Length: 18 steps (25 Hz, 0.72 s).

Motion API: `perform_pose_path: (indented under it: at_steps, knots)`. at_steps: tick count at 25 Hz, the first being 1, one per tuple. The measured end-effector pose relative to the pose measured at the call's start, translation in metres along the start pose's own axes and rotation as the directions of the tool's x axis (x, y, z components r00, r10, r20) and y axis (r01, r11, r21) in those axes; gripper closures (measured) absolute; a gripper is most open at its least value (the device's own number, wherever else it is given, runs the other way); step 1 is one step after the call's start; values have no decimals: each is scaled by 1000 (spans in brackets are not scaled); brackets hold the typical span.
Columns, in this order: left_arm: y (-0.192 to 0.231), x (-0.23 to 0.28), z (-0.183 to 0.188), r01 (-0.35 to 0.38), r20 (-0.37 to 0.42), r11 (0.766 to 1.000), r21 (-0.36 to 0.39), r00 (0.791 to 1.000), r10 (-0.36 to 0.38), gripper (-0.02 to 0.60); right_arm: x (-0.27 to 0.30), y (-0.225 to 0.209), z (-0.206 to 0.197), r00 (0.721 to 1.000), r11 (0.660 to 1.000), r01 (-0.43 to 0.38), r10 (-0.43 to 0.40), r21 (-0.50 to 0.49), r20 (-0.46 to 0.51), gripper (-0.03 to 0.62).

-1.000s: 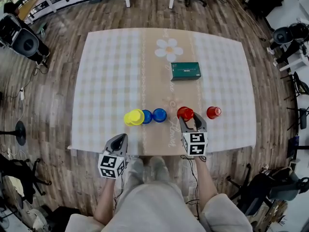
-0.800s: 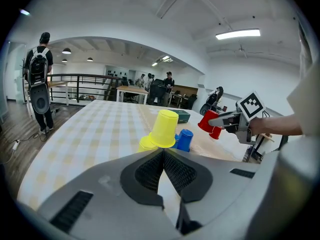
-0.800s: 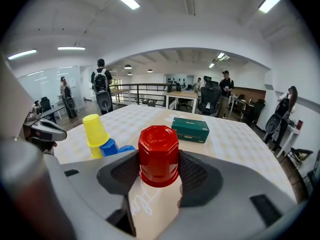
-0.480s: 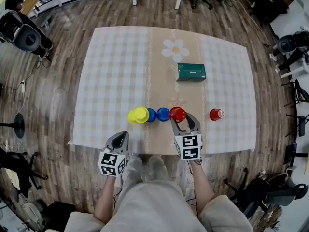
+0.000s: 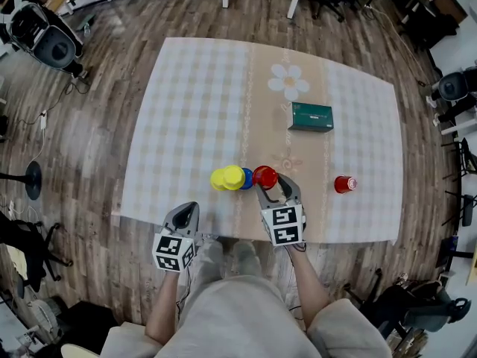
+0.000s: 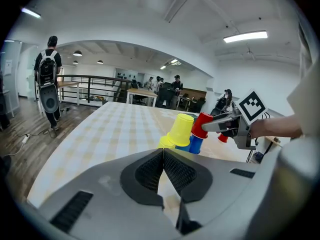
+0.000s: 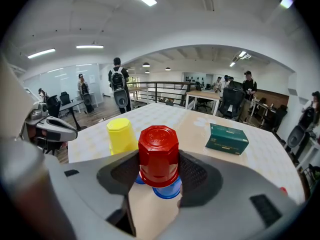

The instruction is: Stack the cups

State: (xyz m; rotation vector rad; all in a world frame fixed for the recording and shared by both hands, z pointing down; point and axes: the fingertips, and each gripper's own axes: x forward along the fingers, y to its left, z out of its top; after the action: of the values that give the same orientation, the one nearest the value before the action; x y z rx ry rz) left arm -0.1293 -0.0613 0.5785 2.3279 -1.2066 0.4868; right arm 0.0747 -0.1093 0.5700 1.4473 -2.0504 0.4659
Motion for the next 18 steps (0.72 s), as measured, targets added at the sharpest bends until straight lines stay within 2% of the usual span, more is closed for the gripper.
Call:
perform_pose_path:
  at_steps: [13, 18]
  knots:
    - [14, -5, -2, -18, 5, 1000, -17, 1000, 18, 569, 15, 15, -5, 999, 1000, -28, 27, -11, -38, 356]
    - [16, -4, -2, -16, 4, 1000, -18, 1000, 16, 569, 16, 15, -1, 999, 999, -26, 25, -20, -24, 352]
